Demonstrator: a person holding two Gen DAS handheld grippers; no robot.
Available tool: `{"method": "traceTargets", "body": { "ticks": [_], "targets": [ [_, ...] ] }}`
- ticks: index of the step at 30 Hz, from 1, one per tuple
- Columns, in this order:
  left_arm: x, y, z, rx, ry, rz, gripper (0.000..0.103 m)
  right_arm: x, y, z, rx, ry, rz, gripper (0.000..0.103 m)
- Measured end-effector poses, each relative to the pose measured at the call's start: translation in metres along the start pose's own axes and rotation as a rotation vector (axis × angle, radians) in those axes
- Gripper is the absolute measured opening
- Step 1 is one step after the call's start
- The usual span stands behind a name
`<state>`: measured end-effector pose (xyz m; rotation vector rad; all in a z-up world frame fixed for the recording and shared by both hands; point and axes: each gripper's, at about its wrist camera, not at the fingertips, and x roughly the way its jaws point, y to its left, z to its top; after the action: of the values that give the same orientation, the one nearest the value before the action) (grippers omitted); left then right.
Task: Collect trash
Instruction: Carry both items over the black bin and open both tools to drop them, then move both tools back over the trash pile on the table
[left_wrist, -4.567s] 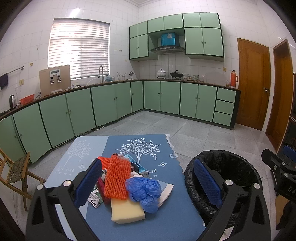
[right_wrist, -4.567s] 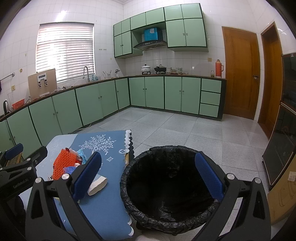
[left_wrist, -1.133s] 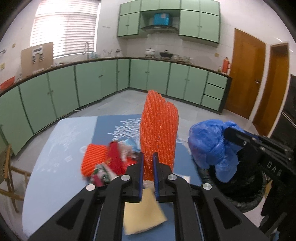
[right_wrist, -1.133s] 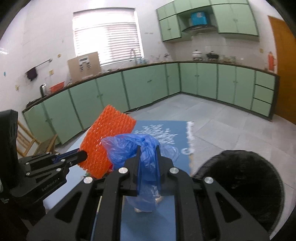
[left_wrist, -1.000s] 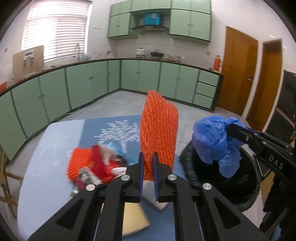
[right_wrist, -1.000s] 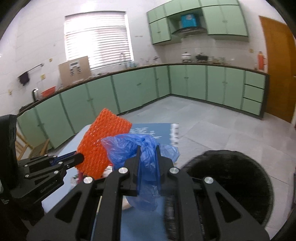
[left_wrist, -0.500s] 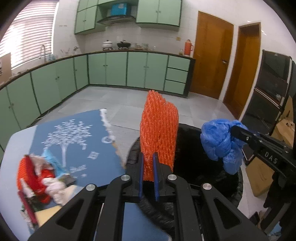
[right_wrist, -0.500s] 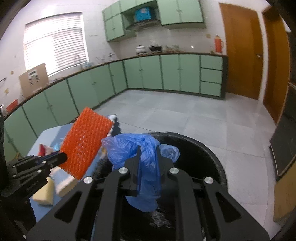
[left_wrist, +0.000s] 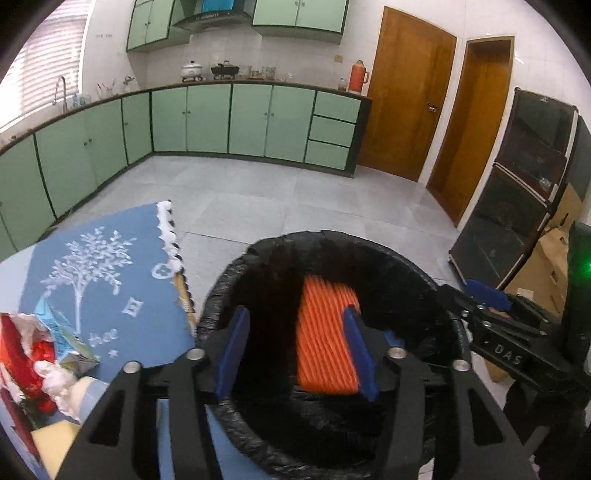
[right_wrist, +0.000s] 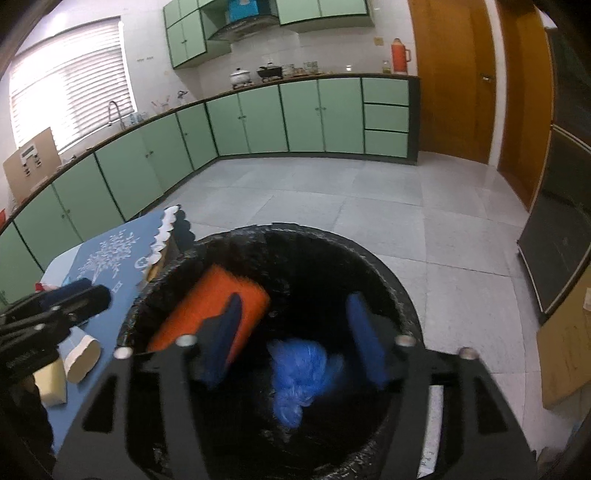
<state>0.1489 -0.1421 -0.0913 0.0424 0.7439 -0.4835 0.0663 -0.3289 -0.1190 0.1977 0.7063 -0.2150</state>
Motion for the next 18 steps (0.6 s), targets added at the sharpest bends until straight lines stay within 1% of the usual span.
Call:
{"method": "traceTargets", "body": {
  "ticks": [1,2,3,5,7,10,11,18],
  "targets": [
    [-0.003,0.003,0.000,-0.001,-0.004,0.011,0.055,-0.001,0.001,-0.001,0.004,-0.002,-0.001,0.064],
    [-0.006,0.006,0.000,-0.003,-0.006,0.018,0.056,-0.003,0.002,-0.002,0.007,-0.004,-0.003,0.070],
    [-0.010,0.011,0.000,-0.009,-0.012,0.032,0.057,-0.006,0.003,-0.002,0.010,-0.015,-0.009,0.074],
    [-0.021,0.021,-0.002,-0.021,-0.032,0.071,0.064,-0.013,0.010,-0.002,0.013,-0.047,-0.019,0.085],
    [-0.033,0.029,-0.005,-0.031,-0.051,0.111,0.066,-0.019,0.018,0.003,0.013,-0.071,-0.013,0.089],
    [-0.054,0.044,-0.012,-0.047,-0.079,0.181,0.068,-0.028,0.036,0.011,0.015,-0.099,0.021,0.090],
    [-0.064,0.050,-0.017,-0.057,-0.090,0.214,0.068,-0.032,0.045,0.010,0.010,-0.110,0.036,0.090],
    [-0.107,0.087,-0.043,-0.122,-0.133,0.360,0.069,-0.048,0.100,0.009,-0.034,-0.153,0.138,0.091]
  ]
}}
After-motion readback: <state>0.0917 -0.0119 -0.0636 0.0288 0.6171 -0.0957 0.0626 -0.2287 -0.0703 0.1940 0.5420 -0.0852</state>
